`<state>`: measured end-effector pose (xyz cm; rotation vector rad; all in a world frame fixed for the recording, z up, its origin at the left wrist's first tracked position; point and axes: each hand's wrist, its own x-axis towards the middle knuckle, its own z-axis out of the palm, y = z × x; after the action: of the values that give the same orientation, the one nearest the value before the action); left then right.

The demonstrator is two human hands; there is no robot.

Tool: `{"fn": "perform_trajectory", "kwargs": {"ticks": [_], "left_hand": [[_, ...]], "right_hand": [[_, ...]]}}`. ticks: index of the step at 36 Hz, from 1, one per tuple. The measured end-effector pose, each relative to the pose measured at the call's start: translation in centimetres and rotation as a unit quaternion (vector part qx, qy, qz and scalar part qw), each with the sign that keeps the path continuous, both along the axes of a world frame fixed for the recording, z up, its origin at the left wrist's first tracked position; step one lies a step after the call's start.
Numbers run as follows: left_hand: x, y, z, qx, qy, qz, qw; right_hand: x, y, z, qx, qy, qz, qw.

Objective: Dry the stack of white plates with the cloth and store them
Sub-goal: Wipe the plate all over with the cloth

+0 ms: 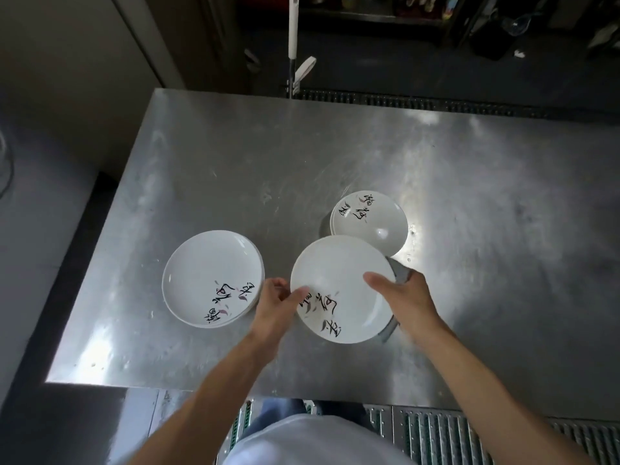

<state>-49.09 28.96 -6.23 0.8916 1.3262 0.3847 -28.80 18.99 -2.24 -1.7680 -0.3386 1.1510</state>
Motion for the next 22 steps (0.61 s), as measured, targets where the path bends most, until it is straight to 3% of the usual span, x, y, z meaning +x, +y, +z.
{"fn": "perform_trajectory", "kwargs": {"ticks": [4,6,15,22], "left_hand": [[0.0,0.2,0.8,-0.052,-0.126,-0.045,0.990],[0.1,0.3,1.1,-0.047,-0.149,-0.060,0.986],[2.9,0.5,0.8,-0.063,-0.125,-0.018,0.990],[7.0,3.0,0.0,-0.065,-0.093,-0.009,0.993]], "right_hand": [[0.7,0.6,0.2,0.019,0.032,-0.030,0.999],[0.9,0.8,0.3,0.027,0.027,-0.037,0.999],[1.2,-0.8,-1.5,-0.006,-0.026,-0.070,0.997],[0.6,-1.8,-4.6,-0.070,-0.006,-0.117,0.991]]}}
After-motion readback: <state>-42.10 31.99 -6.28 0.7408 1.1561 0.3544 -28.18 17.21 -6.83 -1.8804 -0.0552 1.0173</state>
